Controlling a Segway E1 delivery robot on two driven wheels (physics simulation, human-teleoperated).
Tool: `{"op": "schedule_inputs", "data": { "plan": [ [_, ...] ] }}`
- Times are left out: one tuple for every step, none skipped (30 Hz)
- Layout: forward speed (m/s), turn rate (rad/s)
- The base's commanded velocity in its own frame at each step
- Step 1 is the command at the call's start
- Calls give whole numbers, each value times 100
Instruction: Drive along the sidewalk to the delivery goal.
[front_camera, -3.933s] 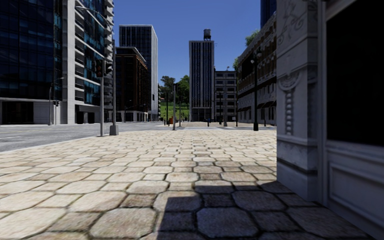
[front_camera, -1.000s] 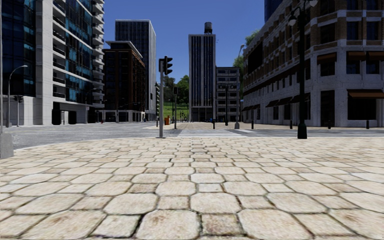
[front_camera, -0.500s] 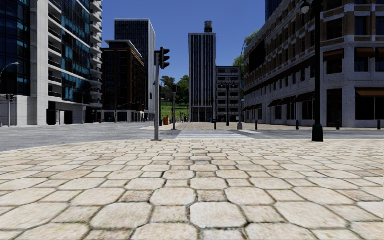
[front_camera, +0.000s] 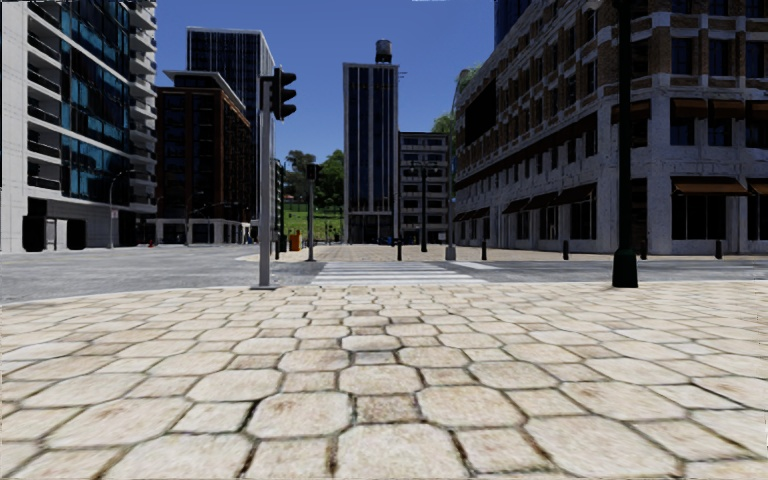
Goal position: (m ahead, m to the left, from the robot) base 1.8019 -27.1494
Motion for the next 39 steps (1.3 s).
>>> {"op": "schedule_inputs", "data": {
  "plan": [
    [200, -120],
    [200, -120],
    [200, -120],
    [200, -120],
    [200, -120],
    [200, -120],
    [200, -120],
    [200, -120],
    [200, -120],
    [200, -120],
    [200, -120],
    [200, -120],
    [200, -120],
    [200, -120],
    [200, -120],
    [200, -120],
    [200, -120],
    [200, -120],
    [200, -120],
    [200, -120],
    [200, -120],
    [200, -120],
    [200, -120],
    [200, -120],
    [200, -120],
    [200, -120],
    [200, -120],
    [200, -119],
    [200, -110],
    [200, -93],
    [200, -80],
    [200, -27],
    [200, -2],
    [200, 0],
    [200, 0],
    [200, 0],
    [200, 0],
    [200, 0],
    [200, 0]
  ]
}}
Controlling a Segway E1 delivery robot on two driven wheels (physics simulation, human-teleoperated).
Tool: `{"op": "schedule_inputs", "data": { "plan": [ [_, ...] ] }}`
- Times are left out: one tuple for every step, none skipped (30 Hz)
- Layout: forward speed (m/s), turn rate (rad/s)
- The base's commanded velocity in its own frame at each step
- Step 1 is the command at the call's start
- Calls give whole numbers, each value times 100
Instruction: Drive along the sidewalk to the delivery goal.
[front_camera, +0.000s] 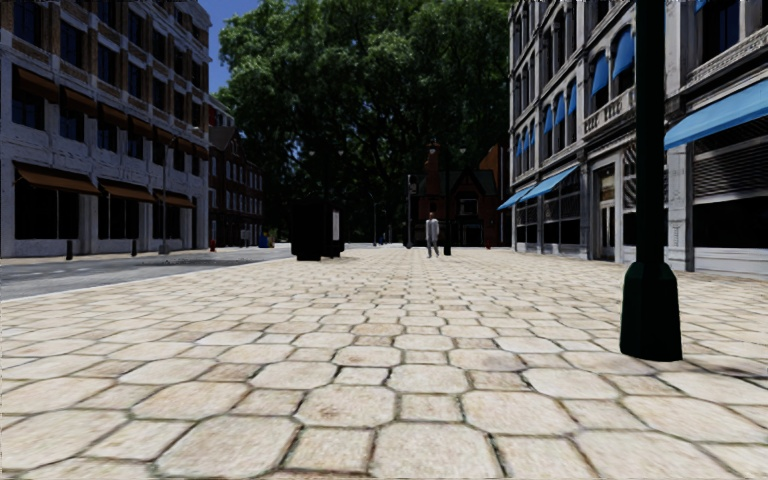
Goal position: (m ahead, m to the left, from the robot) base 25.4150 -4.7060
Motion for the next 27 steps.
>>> {"op": "schedule_inputs", "data": {
  "plan": [
    [200, 0],
    [200, 0],
    [200, 0],
    [200, 0],
    [200, 0],
    [200, 0],
    [200, 0],
    [200, 0],
    [200, 0],
    [200, 0],
    [200, 0],
    [200, 0],
    [200, 0],
    [200, 0],
    [200, 0],
    [200, 0],
    [200, 0],
    [200, -10],
    [200, -64],
    [200, -87],
    [200, -120],
    [200, -120],
    [200, -115],
    [200, -95],
    [200, -26],
    [200, -6],
    [200, -6]
  ]
}}
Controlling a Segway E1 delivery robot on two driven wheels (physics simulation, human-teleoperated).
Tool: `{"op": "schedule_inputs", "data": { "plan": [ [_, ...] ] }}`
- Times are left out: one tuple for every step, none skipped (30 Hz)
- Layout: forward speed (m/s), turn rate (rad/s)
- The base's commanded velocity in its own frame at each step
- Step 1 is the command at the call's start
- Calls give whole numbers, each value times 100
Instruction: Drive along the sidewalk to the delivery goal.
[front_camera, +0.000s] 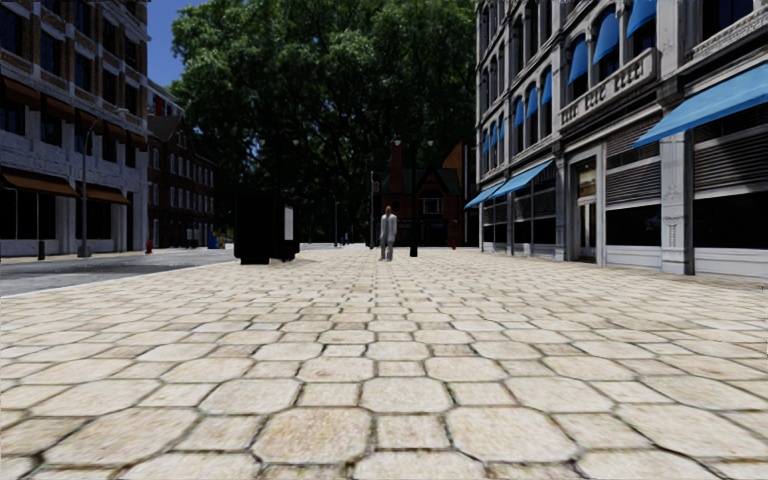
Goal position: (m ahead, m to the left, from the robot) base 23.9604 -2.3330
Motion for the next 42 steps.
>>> {"op": "schedule_inputs", "data": {
  "plan": [
    [200, 0],
    [200, 0],
    [200, 0],
    [200, 0],
    [200, 0],
    [200, 0],
    [200, 0],
    [200, 0],
    [200, 0],
    [200, 0],
    [200, 0],
    [200, 0],
    [200, 0],
    [200, 0],
    [200, 0],
    [200, 0],
    [200, 0],
    [200, 0],
    [200, 0],
    [200, 0],
    [200, 0],
    [200, 0],
    [200, 0],
    [200, 0],
    [200, 0],
    [200, 0],
    [200, 0],
    [200, 0],
    [200, 0],
    [200, 0],
    [200, 0],
    [200, 0],
    [200, 0],
    [200, 0],
    [200, 0],
    [200, 0],
    [200, 0],
    [200, 0],
    [200, 0],
    [200, 0],
    [200, 0],
    [200, 0]
  ]
}}
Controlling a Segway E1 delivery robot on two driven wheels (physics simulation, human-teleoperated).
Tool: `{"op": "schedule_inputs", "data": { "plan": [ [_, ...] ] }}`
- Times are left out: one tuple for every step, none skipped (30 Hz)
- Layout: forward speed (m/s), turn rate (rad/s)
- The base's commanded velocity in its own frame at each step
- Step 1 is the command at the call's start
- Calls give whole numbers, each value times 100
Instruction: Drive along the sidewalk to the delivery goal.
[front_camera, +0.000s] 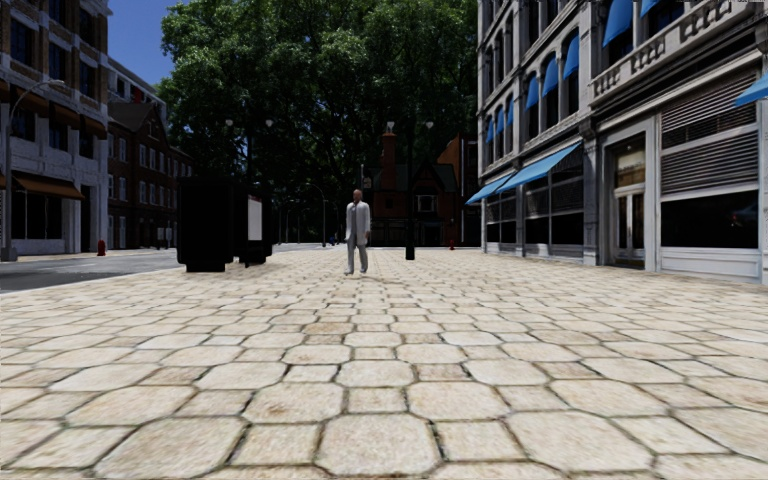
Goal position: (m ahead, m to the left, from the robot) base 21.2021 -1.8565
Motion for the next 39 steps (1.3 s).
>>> {"op": "schedule_inputs", "data": {
  "plan": [
    [200, 0],
    [200, 0],
    [200, 0],
    [200, -4],
    [200, -4],
    [200, -53],
    [200, -120],
    [200, -120],
    [200, -120],
    [200, -120],
    [200, -75],
    [200, -26],
    [200, -6],
    [200, 0],
    [200, 0],
    [200, 0],
    [200, 0],
    [200, 0],
    [200, 0],
    [200, 0],
    [200, 0],
    [200, 0],
    [200, 0],
    [200, 0],
    [200, 0],
    [200, 0],
    [200, 0],
    [200, 0],
    [200, 0],
    [200, 0],
    [200, 0],
    [200, 0],
    [200, 0],
    [200, 0],
    [200, 0],
    [200, 0],
    [200, 0],
    [200, 0],
    [200, 0]
  ]
}}
